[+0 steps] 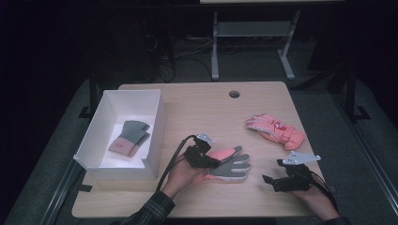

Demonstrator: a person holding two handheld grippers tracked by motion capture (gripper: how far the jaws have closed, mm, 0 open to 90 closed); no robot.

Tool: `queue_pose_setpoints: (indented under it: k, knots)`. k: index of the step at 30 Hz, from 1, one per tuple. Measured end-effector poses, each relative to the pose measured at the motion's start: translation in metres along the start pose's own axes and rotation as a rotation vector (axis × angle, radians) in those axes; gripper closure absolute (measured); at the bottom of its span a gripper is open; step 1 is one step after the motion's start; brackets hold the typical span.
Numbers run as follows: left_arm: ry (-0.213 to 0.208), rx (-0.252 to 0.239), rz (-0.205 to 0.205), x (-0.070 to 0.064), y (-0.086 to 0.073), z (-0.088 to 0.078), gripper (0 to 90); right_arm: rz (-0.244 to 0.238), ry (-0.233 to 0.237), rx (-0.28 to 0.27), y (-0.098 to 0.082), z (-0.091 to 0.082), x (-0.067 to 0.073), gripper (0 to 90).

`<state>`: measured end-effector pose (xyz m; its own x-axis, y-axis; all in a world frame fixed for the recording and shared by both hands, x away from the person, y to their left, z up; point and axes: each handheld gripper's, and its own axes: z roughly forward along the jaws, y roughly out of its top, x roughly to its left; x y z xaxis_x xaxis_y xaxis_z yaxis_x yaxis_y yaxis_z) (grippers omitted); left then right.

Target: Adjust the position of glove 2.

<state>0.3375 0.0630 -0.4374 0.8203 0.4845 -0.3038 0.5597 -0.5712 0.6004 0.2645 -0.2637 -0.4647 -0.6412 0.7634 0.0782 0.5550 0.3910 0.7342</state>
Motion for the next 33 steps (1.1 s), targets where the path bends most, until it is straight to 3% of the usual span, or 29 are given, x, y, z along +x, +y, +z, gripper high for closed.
queue_pose_setpoints:
  k: [2, 4, 5, 7, 9, 10, 13, 15, 21, 29, 30, 31, 33]
  knots:
    - [0.002, -0.013, 0.007, 0.0, 0.003, -0.005, 89.9, 0.0, 0.002, -0.005, 0.0, 0.0, -0.001, 12.9]
    - [0.047, -0.051, 0.014, 0.004, 0.009, -0.017, 89.9, 0.0, -0.001, -0.002, -0.001, -0.001, -0.002, 12.9]
    - [0.047, -0.051, 0.014, 0.004, 0.009, -0.017, 89.9, 0.0, -0.001, -0.002, -0.001, -0.001, -0.002, 12.9]
    - [0.094, -0.074, 0.006, 0.01, 0.013, -0.024, 89.9, 0.001, -0.002, -0.003, -0.001, -0.001, -0.002, 12.9]
    - [0.158, -0.061, 0.01, 0.02, 0.014, -0.028, 89.9, -0.001, -0.001, -0.005, -0.001, -0.001, -0.001, 12.9]
    - [0.172, -0.066, -0.009, 0.025, 0.013, -0.028, 89.9, 0.002, 0.001, -0.002, 0.0, -0.001, 0.0, 12.9]
    - [0.181, -0.04, -0.038, 0.038, 0.006, -0.027, 89.9, -0.003, 0.0, 0.0, 0.0, 0.0, 0.0, 12.9]
    - [0.18, -0.017, -0.045, 0.04, 0.001, -0.025, 89.9, -0.001, 0.001, -0.001, -0.001, -0.001, -0.001, 12.9]
    - [0.183, 0.026, -0.028, 0.036, -0.005, -0.027, 89.9, -0.004, 0.001, 0.024, -0.001, -0.002, 0.002, 12.8]
    - [0.158, 0.018, -0.042, 0.026, -0.017, -0.033, 89.9, 0.0, 0.009, 0.021, 0.003, -0.005, 0.006, 14.6]
    - [0.156, 0.035, -0.021, 0.026, -0.018, -0.035, 89.9, 0.003, 0.003, 0.016, 0.003, -0.007, 0.007, 17.1]
    - [0.153, 0.023, -0.035, 0.024, -0.019, -0.035, 89.9, 0.004, 0.005, 0.012, 0.004, -0.008, 0.007, 23.1]
    - [0.14, 0.032, -0.024, 0.023, -0.022, -0.038, 89.9, -0.005, 0.002, -0.003, 0.004, -0.011, 0.008, 39.9]
